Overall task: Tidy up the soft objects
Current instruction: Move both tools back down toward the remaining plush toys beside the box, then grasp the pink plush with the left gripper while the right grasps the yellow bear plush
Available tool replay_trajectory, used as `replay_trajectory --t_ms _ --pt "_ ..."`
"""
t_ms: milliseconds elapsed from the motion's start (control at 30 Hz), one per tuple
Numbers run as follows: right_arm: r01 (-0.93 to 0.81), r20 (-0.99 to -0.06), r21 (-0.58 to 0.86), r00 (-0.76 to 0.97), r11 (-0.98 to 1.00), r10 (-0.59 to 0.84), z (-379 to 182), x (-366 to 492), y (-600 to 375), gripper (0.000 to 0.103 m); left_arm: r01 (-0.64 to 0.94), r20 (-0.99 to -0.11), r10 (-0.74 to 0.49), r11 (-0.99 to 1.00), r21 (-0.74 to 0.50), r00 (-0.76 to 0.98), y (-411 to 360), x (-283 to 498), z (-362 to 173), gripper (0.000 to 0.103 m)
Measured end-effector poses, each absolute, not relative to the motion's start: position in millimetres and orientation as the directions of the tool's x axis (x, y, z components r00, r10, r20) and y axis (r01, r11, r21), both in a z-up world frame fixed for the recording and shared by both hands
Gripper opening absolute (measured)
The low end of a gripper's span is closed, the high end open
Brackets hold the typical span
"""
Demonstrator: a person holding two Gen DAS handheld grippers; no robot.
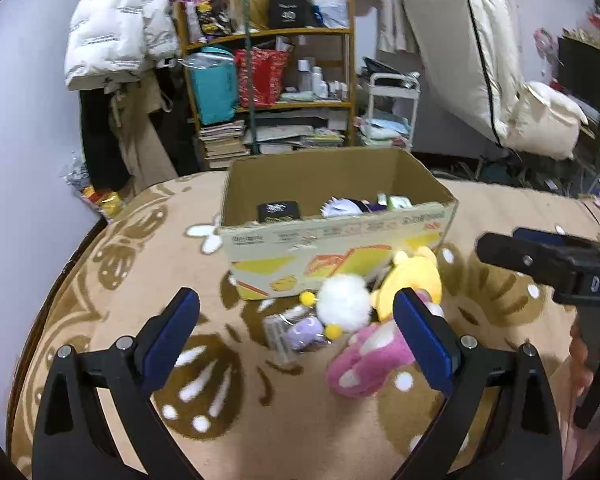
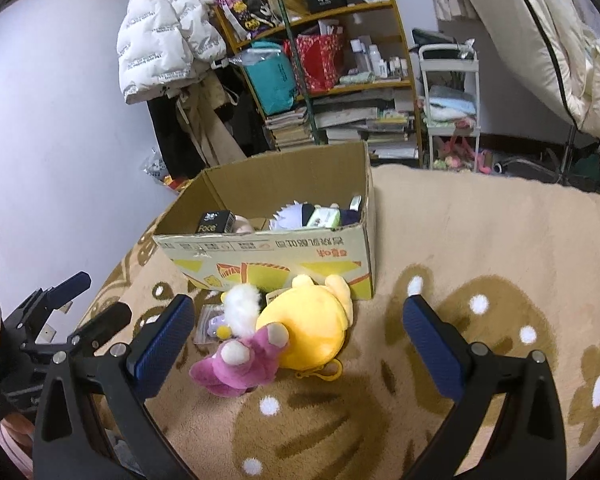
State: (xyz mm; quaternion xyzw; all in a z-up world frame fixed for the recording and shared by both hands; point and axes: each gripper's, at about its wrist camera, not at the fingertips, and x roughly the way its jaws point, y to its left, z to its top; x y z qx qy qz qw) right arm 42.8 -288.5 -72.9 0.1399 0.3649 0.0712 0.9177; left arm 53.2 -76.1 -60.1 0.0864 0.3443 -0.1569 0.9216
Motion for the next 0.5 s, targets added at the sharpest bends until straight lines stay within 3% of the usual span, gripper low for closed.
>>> replay_trajectory --t_ms 500 --pt "-0.018 -0.726 0.310 0.642 0.951 0.249 -97 63 -288 0.103 0.480 -0.760 -0.289 0.876 0.034 0.582 -123 59 -100 0.096"
